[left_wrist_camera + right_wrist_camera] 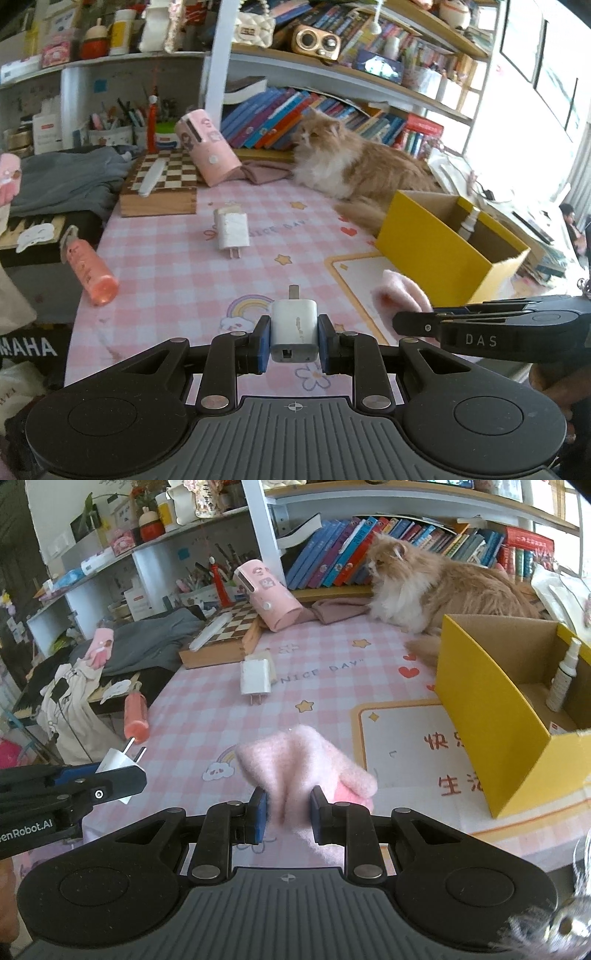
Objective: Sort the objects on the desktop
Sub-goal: 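Lift and carry the charger cube and pink glove toward the yellow box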
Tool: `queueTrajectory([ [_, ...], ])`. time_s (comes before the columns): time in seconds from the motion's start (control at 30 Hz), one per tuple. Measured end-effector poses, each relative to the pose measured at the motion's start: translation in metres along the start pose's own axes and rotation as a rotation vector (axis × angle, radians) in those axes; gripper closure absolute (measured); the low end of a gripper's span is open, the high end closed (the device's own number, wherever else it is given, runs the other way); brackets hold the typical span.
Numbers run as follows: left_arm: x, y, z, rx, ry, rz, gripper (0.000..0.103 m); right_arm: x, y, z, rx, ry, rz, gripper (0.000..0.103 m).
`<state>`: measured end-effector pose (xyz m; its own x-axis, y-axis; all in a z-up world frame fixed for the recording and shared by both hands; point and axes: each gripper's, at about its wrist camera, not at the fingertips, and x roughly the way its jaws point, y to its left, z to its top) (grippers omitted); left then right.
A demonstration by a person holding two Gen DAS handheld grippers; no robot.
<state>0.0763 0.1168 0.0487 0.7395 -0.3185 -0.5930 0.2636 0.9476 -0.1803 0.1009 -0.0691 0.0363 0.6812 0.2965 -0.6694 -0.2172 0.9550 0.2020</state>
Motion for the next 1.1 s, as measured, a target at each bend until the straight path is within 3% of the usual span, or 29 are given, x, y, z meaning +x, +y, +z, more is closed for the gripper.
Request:
queueTrajectory([
  [0.8, 0.01, -0.056, -0.015, 0.164, 0.065, -0.274, 0.079, -0.067, -0.031, -0.06, 0.192, -0.026, -0.216, 0.082],
  [1.1, 0.015, -0.075, -0.017, 0.186, 0.08, -0.333, 0.079, -0.084, -0.042, -0.072, 0.232, -0.023, -0.273, 0.082],
])
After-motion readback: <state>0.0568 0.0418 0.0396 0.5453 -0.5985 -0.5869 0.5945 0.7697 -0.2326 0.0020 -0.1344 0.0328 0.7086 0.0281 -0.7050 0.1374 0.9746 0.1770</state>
